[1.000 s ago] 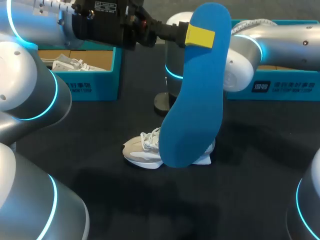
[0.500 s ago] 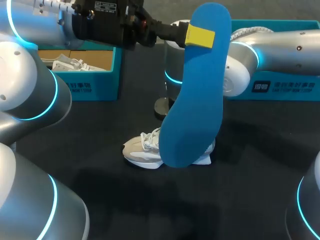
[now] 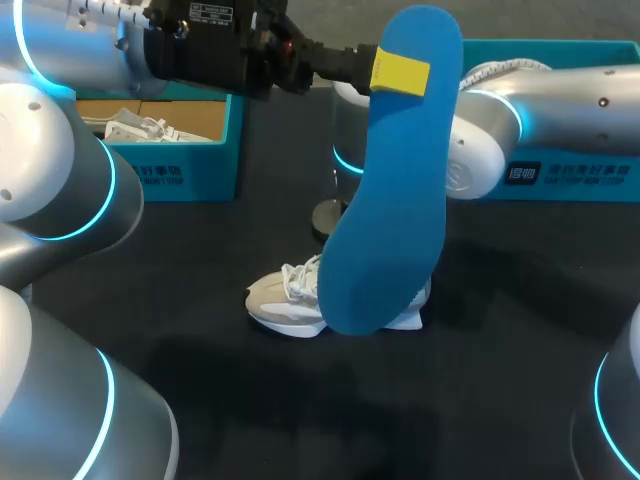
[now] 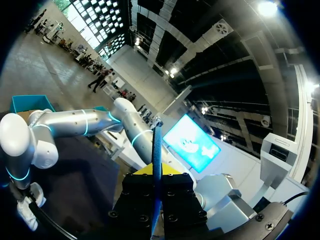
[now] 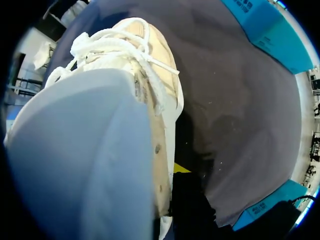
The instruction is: Take the shoe out of the shoebox, open the shoe tongue, remove and reinsert the insole, then place the shoe into the shoebox
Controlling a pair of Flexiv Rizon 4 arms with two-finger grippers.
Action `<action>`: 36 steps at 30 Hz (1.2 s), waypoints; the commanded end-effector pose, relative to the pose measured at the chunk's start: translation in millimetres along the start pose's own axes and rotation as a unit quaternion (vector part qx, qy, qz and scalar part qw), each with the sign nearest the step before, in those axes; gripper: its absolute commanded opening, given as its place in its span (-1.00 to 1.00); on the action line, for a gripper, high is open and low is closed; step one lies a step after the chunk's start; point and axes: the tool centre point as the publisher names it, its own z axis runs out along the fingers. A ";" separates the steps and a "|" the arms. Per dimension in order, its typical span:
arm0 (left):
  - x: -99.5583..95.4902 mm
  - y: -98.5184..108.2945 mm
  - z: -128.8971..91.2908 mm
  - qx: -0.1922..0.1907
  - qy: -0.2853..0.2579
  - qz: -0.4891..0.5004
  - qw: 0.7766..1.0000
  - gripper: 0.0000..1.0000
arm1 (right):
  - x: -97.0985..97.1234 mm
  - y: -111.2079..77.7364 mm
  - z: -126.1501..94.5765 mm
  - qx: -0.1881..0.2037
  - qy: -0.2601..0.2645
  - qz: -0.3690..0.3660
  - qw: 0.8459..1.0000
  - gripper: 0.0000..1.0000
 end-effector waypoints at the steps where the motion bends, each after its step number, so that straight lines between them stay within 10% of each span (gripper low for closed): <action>1: -0.3 2.0 0.4 0.002 0.000 0.000 1.000 -1.00 | 3.2 -3.1 -3.5 0.000 -0.006 0.002 1.000 -1.00; 19: -0.3 2.0 0.4 0.002 0.000 0.000 1.000 -1.00 | 8.2 -14.8 -49.3 0.005 0.002 0.139 0.990 -1.00; 36: -0.3 2.0 0.4 0.002 0.000 0.000 1.000 -1.00 | 23.8 -0.9 -65.2 -0.022 0.023 0.363 0.931 -1.00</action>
